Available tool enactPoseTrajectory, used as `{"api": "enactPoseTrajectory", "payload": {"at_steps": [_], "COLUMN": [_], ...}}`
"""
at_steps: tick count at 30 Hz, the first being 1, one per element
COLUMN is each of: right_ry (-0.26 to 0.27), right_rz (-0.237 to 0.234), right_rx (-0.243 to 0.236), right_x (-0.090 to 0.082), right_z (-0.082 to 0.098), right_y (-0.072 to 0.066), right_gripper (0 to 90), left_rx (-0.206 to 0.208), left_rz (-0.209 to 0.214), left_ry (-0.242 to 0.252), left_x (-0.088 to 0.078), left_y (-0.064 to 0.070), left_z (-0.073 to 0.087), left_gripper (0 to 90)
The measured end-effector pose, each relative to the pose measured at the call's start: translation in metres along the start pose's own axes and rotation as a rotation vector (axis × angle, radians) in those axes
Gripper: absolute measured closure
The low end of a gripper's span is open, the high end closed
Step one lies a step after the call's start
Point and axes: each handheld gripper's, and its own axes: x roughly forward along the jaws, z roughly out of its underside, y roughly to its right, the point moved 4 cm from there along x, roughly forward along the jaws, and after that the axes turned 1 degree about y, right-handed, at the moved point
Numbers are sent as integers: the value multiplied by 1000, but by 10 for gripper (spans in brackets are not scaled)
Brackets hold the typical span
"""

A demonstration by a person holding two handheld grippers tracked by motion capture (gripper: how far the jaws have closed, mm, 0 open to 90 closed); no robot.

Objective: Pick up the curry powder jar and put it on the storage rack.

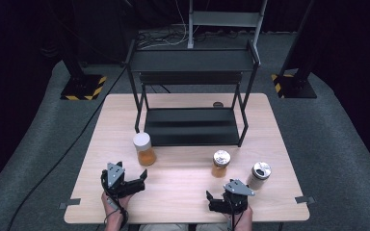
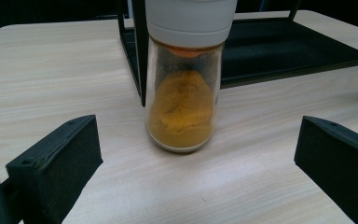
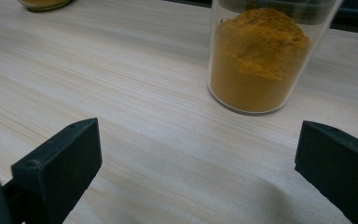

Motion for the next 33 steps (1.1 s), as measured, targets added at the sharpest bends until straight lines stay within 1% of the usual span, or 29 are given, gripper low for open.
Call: {"api": "enactPoseTrajectory", "payload": {"at_steps": [6,9,11,16,19,23,28,33], "right_ry": [-1,-5,-6,-11,-5,-12,-13,-16], "right_rz": [-3,-5,-4,0,7,0,0,-4], "right_rx": [-6,-7,-12,-8,-1,-4,-4,-5], "right_x": [0,1,1,1,1,1,1,1], "right_z": [0,-1,-1,-1,0,-1,-2,-2], "right_y": [0,0,0,-1,-1,0,0,0], "right_gripper": [0,0,0,0,0,0,2,3], "left_rx": [12,-18,-26,-25,-28,-34,-23,-28], "left_rz": [-5,9,11,-5,-16,-31,-50,-62], "left_ry": [-3,10,17,24,23,27,39,45], "left_x": [7,13,16,26,34,43,52,60], "left_y": [2,0,0,1,2,2,6,8], "left_z": [-4,-5,-7,-14,-17,-20,-24,-28], "left_gripper": [3,2,2,2,2,2,2,1]}}
